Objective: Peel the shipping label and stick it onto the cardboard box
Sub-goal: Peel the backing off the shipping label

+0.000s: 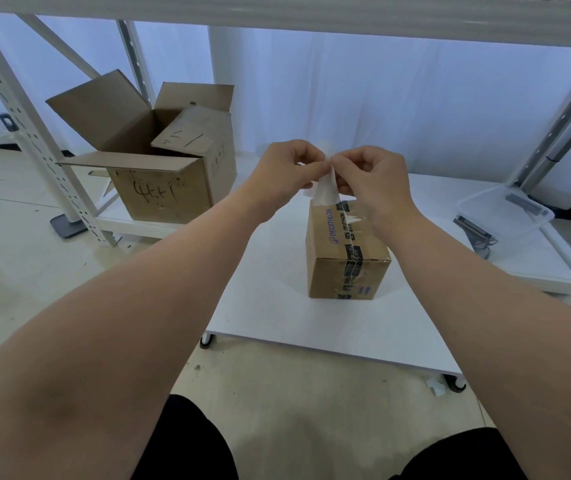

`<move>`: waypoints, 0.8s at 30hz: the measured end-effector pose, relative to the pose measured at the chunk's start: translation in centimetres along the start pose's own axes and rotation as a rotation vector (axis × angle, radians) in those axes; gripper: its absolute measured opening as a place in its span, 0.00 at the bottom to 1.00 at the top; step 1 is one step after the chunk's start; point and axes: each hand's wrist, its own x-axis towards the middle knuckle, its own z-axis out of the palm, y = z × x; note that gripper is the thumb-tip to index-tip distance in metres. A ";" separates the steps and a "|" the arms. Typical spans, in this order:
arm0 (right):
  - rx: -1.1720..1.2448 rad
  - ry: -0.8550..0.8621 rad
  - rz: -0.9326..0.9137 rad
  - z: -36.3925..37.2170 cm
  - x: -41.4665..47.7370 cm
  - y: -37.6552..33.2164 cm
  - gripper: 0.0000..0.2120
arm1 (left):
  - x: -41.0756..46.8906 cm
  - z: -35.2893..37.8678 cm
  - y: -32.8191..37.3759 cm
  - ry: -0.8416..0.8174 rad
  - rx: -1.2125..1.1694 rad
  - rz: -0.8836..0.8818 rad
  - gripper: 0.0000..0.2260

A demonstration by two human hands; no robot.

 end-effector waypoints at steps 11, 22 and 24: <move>0.032 -0.013 0.038 -0.3 -0.1 0.0 0.07 | -0.1 0.2 0.1 0.037 -0.048 -0.052 0.04; 0.008 -0.104 0.040 -0.5 0.1 0.2 0.12 | -0.3 -0.5 0.1 0.021 -0.064 -0.084 0.08; -0.016 -0.122 0.008 -0.6 0.2 0.4 0.13 | -0.2 -0.5 0.0 0.014 -0.046 -0.084 0.08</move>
